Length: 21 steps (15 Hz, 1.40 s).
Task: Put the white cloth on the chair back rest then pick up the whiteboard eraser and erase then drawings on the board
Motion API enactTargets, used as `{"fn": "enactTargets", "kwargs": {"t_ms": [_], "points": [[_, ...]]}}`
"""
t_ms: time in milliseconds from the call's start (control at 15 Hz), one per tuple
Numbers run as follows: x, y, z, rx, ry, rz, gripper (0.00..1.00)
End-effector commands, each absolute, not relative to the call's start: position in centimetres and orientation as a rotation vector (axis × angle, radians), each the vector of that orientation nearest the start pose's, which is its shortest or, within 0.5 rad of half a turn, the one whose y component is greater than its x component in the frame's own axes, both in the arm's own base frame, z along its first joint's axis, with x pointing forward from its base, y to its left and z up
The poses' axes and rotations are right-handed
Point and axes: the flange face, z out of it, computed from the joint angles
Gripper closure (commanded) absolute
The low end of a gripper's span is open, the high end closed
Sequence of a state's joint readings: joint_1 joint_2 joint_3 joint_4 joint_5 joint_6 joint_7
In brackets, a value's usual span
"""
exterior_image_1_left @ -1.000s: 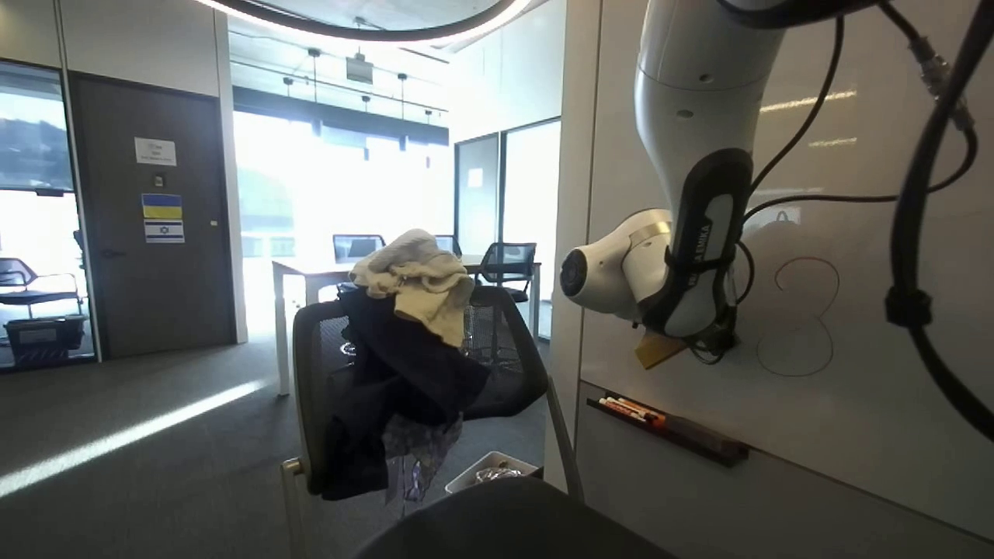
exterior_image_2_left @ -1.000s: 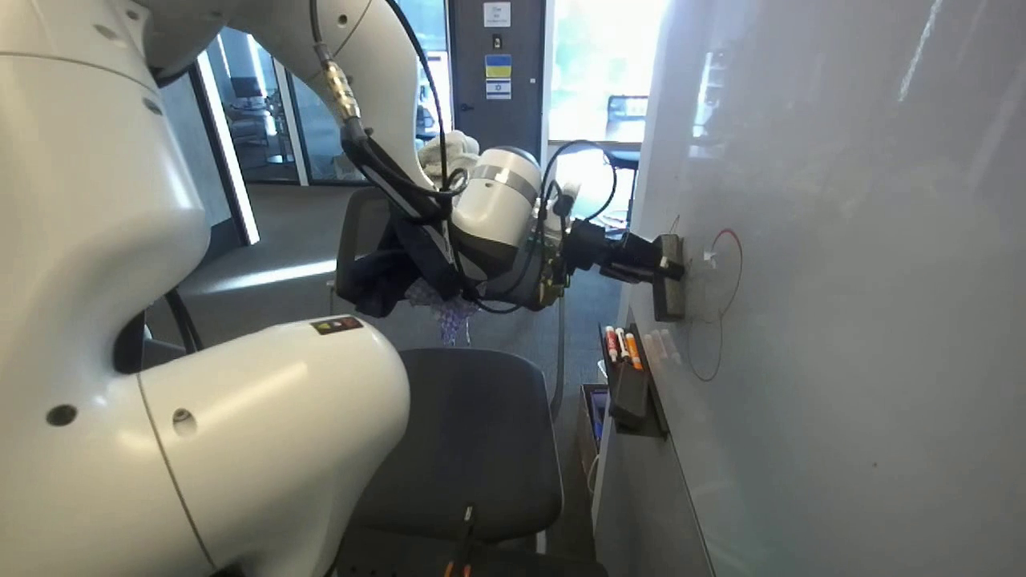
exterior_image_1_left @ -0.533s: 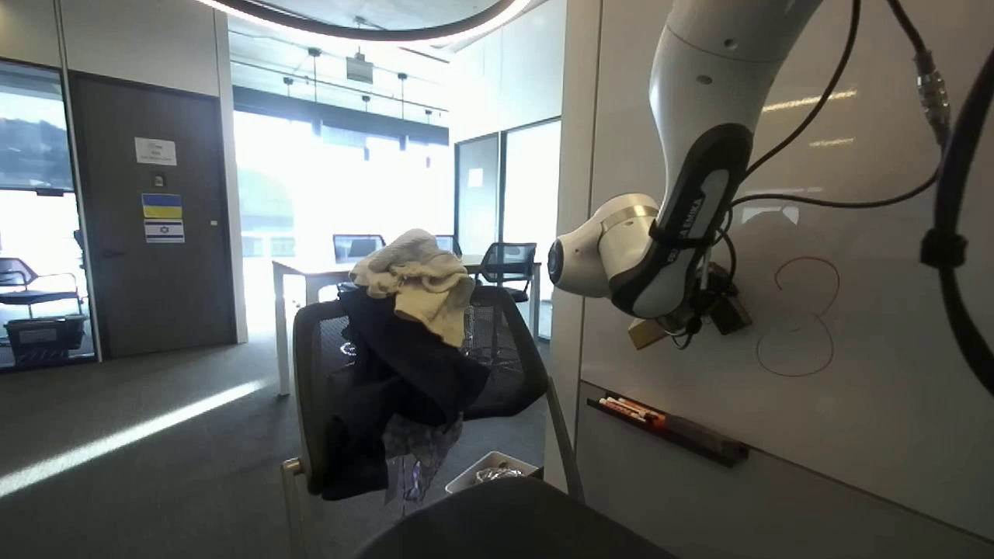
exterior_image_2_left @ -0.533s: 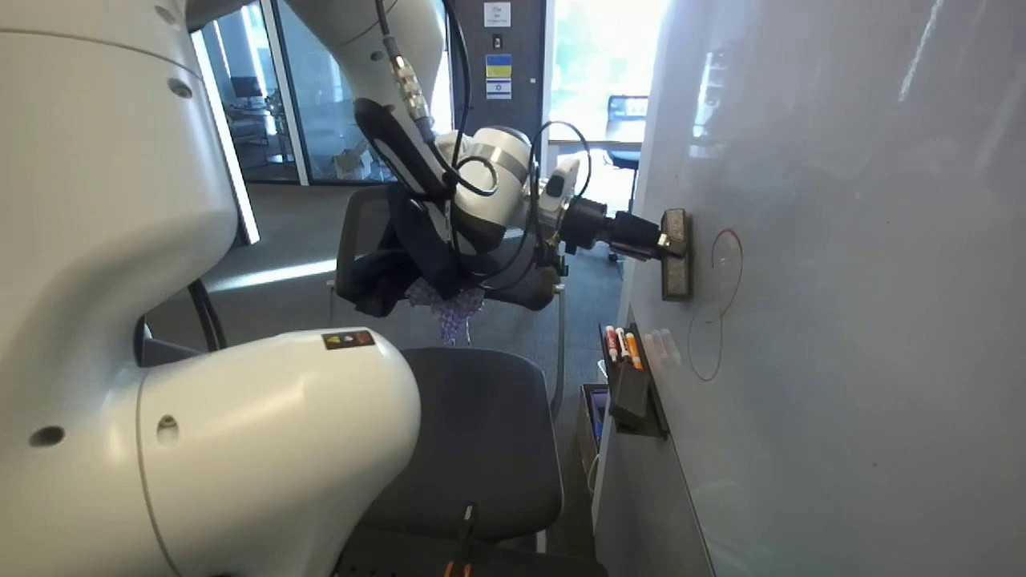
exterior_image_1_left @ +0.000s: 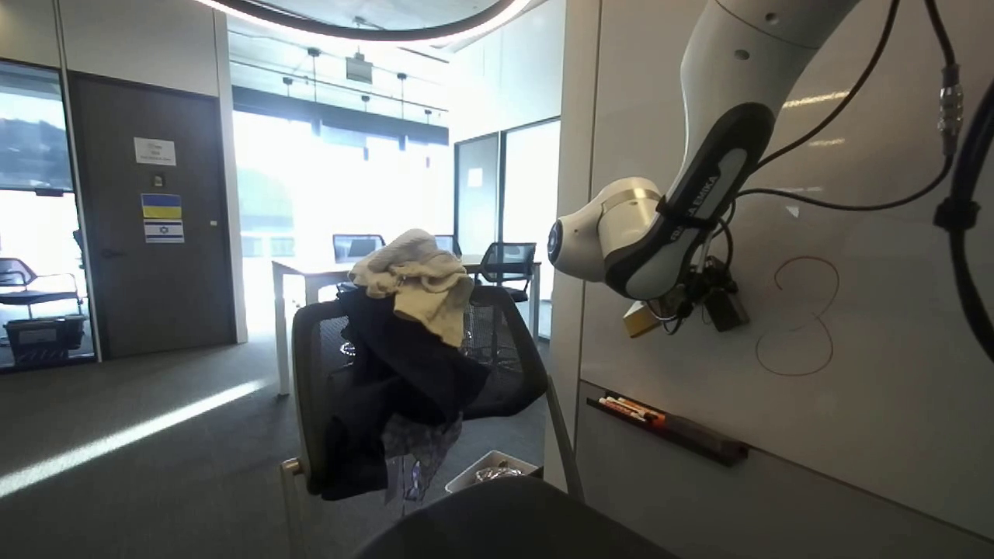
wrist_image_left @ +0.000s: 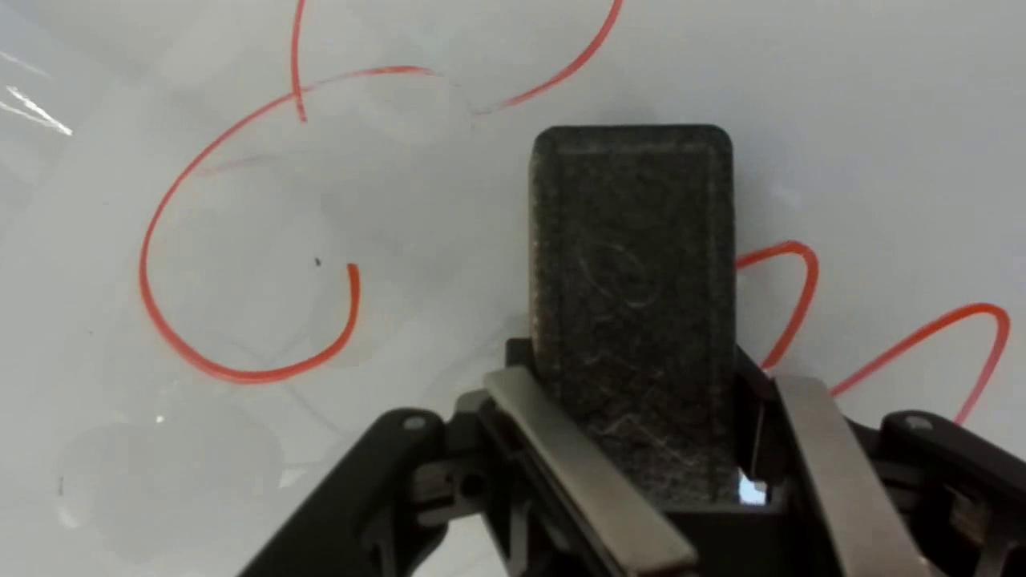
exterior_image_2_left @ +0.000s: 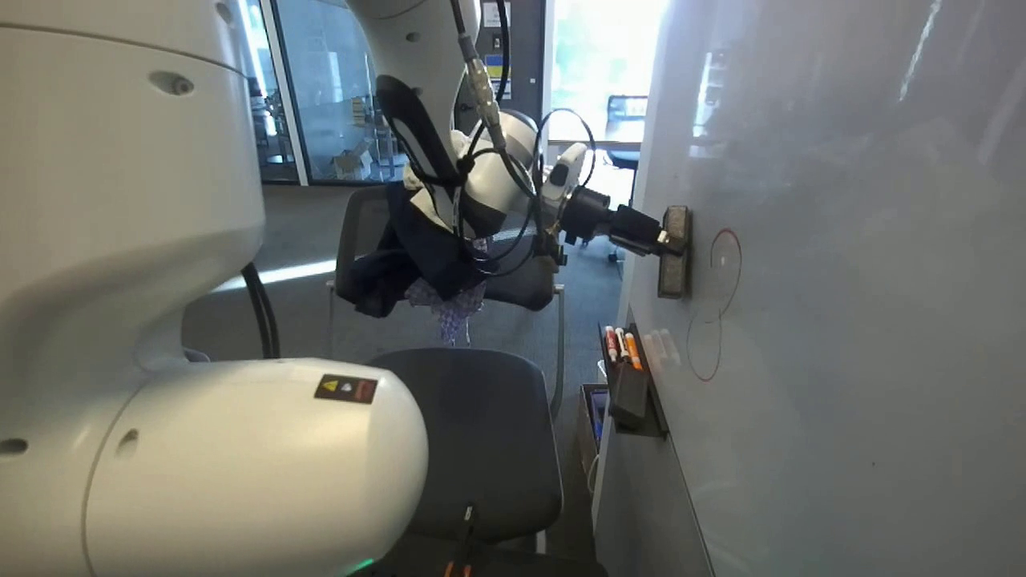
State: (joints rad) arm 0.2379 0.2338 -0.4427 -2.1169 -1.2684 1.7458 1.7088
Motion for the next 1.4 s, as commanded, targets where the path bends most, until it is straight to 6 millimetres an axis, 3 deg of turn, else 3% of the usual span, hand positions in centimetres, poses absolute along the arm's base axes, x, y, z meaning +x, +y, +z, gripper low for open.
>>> {"fn": "enactTargets", "kwargs": {"t_ms": [0, 267, 533, 733, 1067, 1200, 1333], "points": [[53.8, -20.0, 30.6, 1.492, -1.036, 0.492, 0.69], [55.2, -20.1, 28.6, 1.486, -0.956, 0.548, 0.69], [54.7, -20.0, 29.3, 1.451, -0.96, 0.558, 0.69], [54.2, -20.3, 30.8, 1.418, -0.981, 0.55, 0.69], [52.5, -19.7, 36.6, 1.323, -1.033, 0.619, 0.69], [53.2, -19.7, 37.8, 1.322, -1.041, 0.631, 0.69], [54.4, -19.4, 37.6, 1.326, -1.032, 0.646, 0.69]]}}
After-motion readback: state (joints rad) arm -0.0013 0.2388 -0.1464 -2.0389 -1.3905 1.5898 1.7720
